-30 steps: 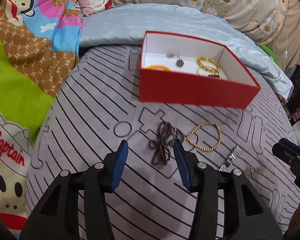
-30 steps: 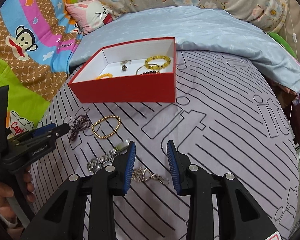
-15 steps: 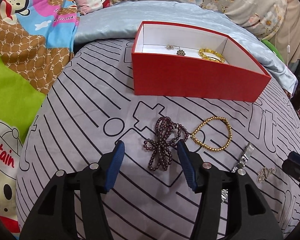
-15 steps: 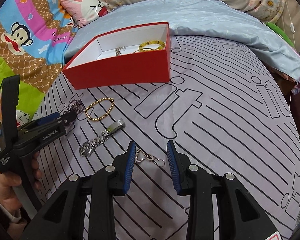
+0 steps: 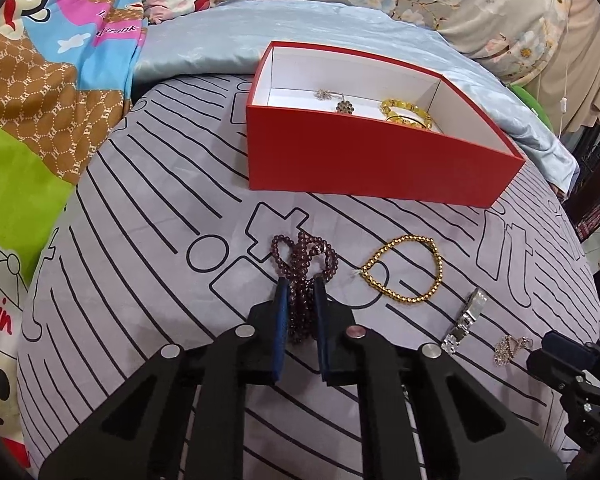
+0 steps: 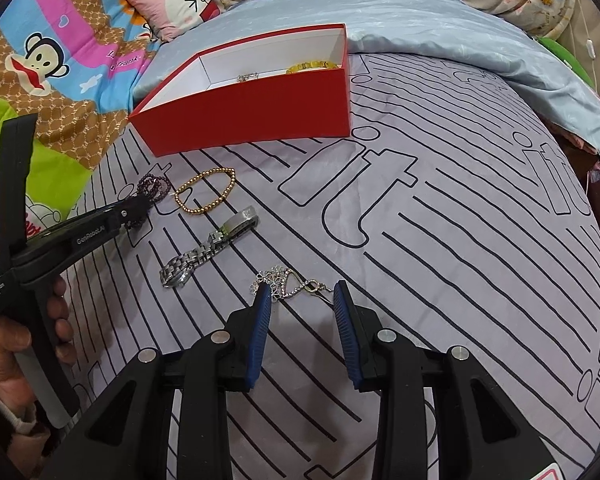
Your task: Organize jewelry
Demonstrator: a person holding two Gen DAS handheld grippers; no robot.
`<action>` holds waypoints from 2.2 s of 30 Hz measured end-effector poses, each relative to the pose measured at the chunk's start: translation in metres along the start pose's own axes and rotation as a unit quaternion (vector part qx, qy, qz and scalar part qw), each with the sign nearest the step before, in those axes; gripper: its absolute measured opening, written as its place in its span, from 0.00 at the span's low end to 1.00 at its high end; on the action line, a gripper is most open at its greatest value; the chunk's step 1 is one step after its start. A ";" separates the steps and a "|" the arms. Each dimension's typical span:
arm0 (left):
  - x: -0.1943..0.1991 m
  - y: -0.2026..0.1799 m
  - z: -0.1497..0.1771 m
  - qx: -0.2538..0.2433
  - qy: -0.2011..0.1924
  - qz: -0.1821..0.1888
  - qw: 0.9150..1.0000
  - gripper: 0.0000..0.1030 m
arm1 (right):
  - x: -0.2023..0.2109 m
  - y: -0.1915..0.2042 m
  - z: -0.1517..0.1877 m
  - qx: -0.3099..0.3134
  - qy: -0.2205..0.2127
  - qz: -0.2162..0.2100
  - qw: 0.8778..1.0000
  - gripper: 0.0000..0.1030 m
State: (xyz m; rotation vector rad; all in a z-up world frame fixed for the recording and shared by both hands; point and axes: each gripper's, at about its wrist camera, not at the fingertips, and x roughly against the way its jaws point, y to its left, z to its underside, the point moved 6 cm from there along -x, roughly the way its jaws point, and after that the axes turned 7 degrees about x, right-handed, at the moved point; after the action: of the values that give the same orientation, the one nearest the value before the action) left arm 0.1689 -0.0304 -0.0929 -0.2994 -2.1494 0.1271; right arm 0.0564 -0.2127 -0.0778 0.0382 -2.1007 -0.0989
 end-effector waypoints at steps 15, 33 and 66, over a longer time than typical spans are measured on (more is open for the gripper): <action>0.044 -0.017 0.019 -0.011 0.004 0.038 0.999 0.10 | -0.009 -0.018 0.007 -0.015 0.006 0.002 1.000 0.32; 0.049 -0.026 0.032 -0.016 0.019 0.047 0.999 0.10 | -0.014 -0.005 0.006 0.018 0.006 -0.007 1.000 0.01; 0.091 -0.041 -0.048 -0.014 -0.050 0.068 0.996 0.10 | 0.087 0.018 -0.108 0.040 -0.144 -0.045 0.988 0.00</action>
State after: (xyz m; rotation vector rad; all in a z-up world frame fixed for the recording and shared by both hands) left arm 0.1531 -0.0469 0.0159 -0.4640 -2.2299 0.1942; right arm 0.1052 -0.2063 0.0529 0.1765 -2.3908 -0.0773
